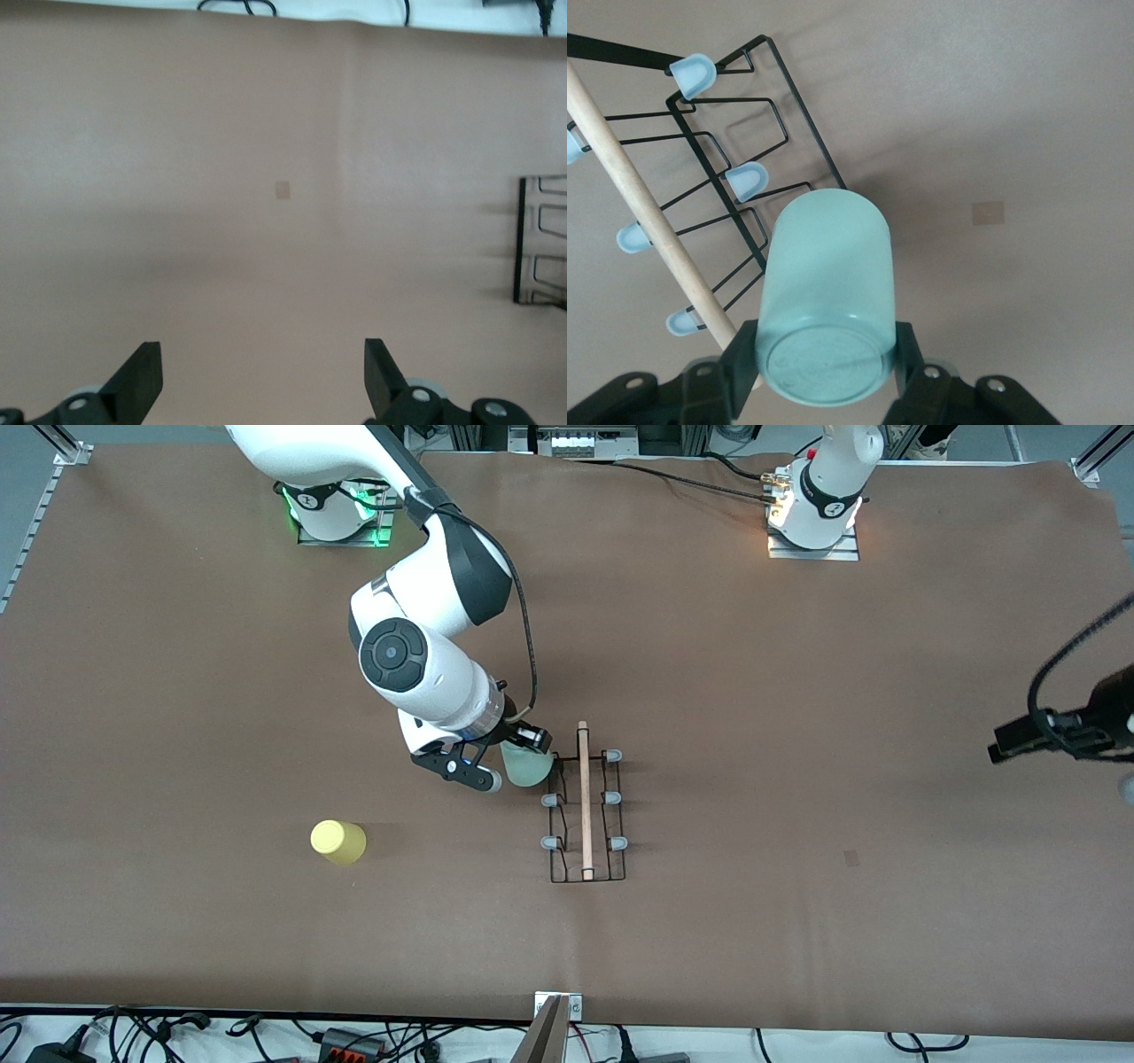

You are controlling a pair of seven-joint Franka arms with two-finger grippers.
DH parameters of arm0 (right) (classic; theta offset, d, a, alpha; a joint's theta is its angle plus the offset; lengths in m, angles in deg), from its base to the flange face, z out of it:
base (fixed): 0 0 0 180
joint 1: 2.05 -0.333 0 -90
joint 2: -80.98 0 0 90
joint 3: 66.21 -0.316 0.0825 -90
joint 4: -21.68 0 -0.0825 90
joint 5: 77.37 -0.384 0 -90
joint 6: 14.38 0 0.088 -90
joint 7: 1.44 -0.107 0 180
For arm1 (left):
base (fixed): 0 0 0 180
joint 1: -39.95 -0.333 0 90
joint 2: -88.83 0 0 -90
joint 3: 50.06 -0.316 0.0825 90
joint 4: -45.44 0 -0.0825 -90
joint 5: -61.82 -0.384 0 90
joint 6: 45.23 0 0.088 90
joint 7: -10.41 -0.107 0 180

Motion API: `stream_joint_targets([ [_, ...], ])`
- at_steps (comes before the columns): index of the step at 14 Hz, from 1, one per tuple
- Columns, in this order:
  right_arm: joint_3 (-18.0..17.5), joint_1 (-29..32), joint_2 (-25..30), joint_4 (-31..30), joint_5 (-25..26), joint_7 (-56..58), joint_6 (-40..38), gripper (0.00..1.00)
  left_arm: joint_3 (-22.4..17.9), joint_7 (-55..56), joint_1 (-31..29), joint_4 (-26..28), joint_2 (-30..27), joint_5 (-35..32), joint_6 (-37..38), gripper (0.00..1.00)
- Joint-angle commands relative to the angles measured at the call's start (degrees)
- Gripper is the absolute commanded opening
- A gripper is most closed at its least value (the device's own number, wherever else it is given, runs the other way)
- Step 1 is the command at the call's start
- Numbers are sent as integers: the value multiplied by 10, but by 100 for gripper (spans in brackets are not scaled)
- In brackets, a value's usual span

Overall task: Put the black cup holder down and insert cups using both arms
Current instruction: 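Lower the teal cup onto a rack peg with the right gripper while the left withdraws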

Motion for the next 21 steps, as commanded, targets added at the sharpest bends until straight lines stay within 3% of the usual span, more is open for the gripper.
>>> stream_joint_targets([
  [1, 4, -6, -8, 26, -9, -11, -7, 33, 3, -16, 1, 94, -67, -17, -13, 100],
  [3, 5, -5, -7, 33, -24, -12, -12, 34, 4, -18, -5, 171, -110, -17, -48, 100],
  [6, 4, -7, -17, 33, -33, -10, -4, 33, 5, -59, -25, 375, -225, -17, -158, 100],
  [12, -2, -17, -43, 33, -34, -10, -3, 33, 25, -22, -25, 329, -229, -17, -28, 100],
  [15, -3, -17, -50, 34, -35, -10, 10, 34, 29, -24, -25, 329, -228, -17, -35, 100],
  [16, -3, -17, -53, 34, -39, -11, 18, 61, 30, -23, -25, 329, -228, -17, -41, 100],
  [17, -3, -17, -53, 34, -42, -14, 24, 100, 30, -24, -25, 330, -228, -14, -41, 100],
  [21, 6, 0, -40, 59, -38, -16, -11, 100, 41, -29, -25, 332, -228, -9, -41, 100],
])
